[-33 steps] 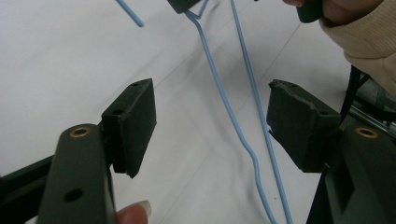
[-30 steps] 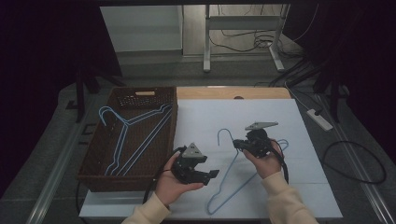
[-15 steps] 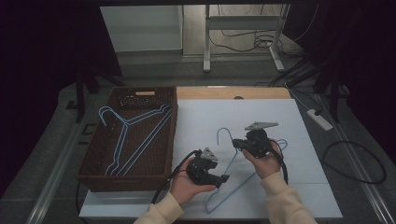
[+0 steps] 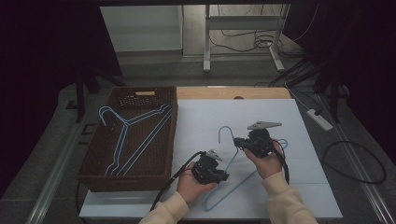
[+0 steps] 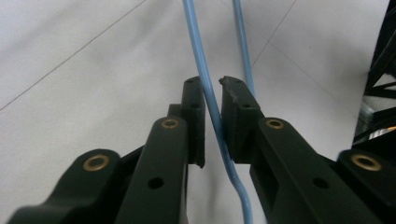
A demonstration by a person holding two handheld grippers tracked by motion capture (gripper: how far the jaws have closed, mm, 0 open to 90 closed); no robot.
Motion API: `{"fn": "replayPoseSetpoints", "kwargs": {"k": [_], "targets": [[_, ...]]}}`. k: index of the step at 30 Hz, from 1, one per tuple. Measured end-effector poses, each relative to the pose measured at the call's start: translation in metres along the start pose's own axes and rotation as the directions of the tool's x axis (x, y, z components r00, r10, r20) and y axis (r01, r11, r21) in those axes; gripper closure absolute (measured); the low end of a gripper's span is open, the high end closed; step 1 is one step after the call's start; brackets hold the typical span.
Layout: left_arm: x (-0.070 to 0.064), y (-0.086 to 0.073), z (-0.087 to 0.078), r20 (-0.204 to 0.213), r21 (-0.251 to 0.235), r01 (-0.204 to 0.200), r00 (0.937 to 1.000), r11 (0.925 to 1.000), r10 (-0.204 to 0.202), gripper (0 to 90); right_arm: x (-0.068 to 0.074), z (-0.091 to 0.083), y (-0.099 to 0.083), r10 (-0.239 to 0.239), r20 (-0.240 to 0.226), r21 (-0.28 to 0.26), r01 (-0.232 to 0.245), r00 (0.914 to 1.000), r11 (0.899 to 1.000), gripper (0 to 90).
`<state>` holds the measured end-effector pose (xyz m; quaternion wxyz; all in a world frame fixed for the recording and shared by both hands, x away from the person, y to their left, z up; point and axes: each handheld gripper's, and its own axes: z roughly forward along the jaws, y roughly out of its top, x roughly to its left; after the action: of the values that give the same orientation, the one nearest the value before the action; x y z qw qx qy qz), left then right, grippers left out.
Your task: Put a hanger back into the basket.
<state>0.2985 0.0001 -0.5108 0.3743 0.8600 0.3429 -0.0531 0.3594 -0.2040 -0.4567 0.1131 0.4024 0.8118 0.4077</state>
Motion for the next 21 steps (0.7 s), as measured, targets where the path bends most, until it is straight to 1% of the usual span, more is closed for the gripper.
{"fn": "replayPoseSetpoints", "kwargs": {"k": [2,4,5,6,7,8,9,10,11,12,13,15,16,18,20,21], "targets": [[0.0,-0.001,-0.003,-0.016,-0.024,-0.003,0.9999,0.9997,0.003,80.9,-0.001,-0.004,-0.001,-0.002,-0.004,-0.027,0.002,1.0,1.0,85.7],[0.0,-0.001,-0.005,-0.012,-0.043,0.006,0.9999,0.9991,-0.007,83.2,-0.002,-0.014,-0.003,0.0,-0.02,-0.076,-0.002,0.9998,0.997,77.3],[0.0,-0.001,-0.008,-0.013,-0.062,0.014,0.9998,0.998,-0.014,84.1,-0.003,-0.018,-0.004,-0.001,-0.025,-0.093,-0.001,0.9997,0.996,73.9],[0.0,-0.001,-0.008,-0.013,-0.062,0.014,0.9998,0.998,-0.014,85.0,-0.003,-0.018,-0.004,-0.001,-0.025,-0.093,-0.001,0.9997,0.996,73.9],[0.001,-0.001,-0.01,-0.009,-0.072,0.016,0.9998,0.9973,-0.017,85.0,-0.004,-0.021,-0.005,-0.003,-0.025,-0.106,0.001,0.9997,0.994,70.4],[0.0,-0.001,-0.014,-0.011,-0.089,0.009,0.9999,0.996,-0.01,86.0,-0.004,-0.029,-0.009,-0.016,-0.033,-0.137,0.011,0.9993,0.99,62.7],[0.0,-0.001,-0.014,-0.011,-0.089,0.009,0.9999,0.996,-0.01,86.1,-0.004,-0.029,-0.009,-0.016,-0.033,-0.137,0.011,0.9993,0.99,62.7],[0.0,-0.001,-0.015,-0.014,-0.098,0.01,0.9998,0.9952,-0.012,86.1,-0.004,-0.033,-0.012,-0.025,-0.032,-0.151,0.02,0.9992,0.988,60.1],[0.0,-0.001,-0.017,-0.015,-0.106,0.008,0.9998,0.9944,-0.01,86.1,-0.004,-0.042,-0.019,-0.041,-0.038,-0.174,0.034,0.9985,0.984,55.7],[-0.001,-0.001,-0.019,-0.014,-0.114,0.007,0.9999,0.9934,-0.009,86.1,-0.004,-0.042,-0.019,-0.041,-0.038,-0.174,0.034,0.9985,0.984,55.7],[-0.001,-0.001,-0.021,-0.015,-0.124,0.004,0.9999,0.9923,-0.006,86.1,-0.004,-0.047,-0.023,-0.051,-0.036,-0.185,0.044,0.998,0.982,53.9],[-0.002,-0.001,-0.025,-0.012,-0.14,0.003,0.9999,0.9901,-0.005,86.2,-0.005,-0.057,-0.032,-0.07,-0.024,-0.206,0.063,0.9973,0.976,51.7],[-0.003,-0.002,-0.028,-0.009,-0.152,0.006,0.9999,0.9884,-0.008,86.2,-0.007,-0.066,-0.041,-0.074,-0.015,-0.217,0.069,0.9971,0.974,49.8],[-0.007,-0.002,-0.036,-0.01,-0.178,0.003,0.9999,0.984,-0.005,86.2,-0.01,-0.072,-0.05,-0.078,-0.005,-0.218,0.075,0.9969,0.973,47.2],[-0.007,-0.002,-0.039,-0.008,-0.186,0.004,1.0,0.9826,-0.005,86.3,-0.015,-0.077,-0.058,-0.077,0.002,-0.223,0.075,0.9971,0.972,45.0],[-0.008,-0.002,-0.045,-0.004,-0.2,0.006,1.0,0.9798,-0.007,86.2,-0.017,-0.079,-0.062,-0.076,0.0,-0.223,0.074,0.9971,0.972,44.3]]}}
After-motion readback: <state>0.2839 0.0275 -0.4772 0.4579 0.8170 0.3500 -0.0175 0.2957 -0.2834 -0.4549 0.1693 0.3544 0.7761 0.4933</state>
